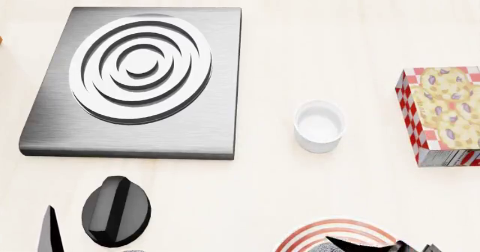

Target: Pick the akita bowl on the ramekin and place it on the plate.

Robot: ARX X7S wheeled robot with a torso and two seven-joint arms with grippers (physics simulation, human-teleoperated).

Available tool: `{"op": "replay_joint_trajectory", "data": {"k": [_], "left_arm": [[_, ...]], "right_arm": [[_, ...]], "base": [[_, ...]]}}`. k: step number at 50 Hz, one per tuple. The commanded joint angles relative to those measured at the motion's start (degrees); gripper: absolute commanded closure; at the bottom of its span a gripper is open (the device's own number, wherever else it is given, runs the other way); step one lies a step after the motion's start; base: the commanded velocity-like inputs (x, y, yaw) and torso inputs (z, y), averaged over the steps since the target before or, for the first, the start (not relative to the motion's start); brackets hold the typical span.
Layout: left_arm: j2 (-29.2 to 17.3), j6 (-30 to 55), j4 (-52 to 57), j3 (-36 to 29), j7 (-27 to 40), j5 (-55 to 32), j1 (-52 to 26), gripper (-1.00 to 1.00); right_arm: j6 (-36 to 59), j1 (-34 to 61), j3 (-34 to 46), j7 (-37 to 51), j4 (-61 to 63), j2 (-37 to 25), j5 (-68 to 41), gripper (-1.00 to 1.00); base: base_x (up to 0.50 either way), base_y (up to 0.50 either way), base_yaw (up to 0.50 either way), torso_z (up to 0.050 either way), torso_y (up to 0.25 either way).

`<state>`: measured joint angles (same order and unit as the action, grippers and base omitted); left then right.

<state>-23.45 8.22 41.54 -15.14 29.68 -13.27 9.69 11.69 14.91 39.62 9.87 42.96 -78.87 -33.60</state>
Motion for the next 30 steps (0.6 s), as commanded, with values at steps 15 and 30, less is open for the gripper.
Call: {"op": "replay_joint_trajectory", "data": {"k": [15,30], "left_arm": [[-0.36,-0.44,-0.78,-0.6,0.11,0.48,-0.25,-1.0],[-0.52,-0.24,-0.93,-1.27,0.19,0.83,-0.45,-1.0]], "right_arm": [[-15.48,-2.8,-5.42,17.09,-11.19,13.16,1.18,-1.0],[-24.68,-6.78,-11.32,26.42,-14.42,14.98,1.79,-1.0]], "base": [[0.0,0.0,0.0,0.0,0.0],[0.0,0.0,0.0,0.0,0.123]]}}
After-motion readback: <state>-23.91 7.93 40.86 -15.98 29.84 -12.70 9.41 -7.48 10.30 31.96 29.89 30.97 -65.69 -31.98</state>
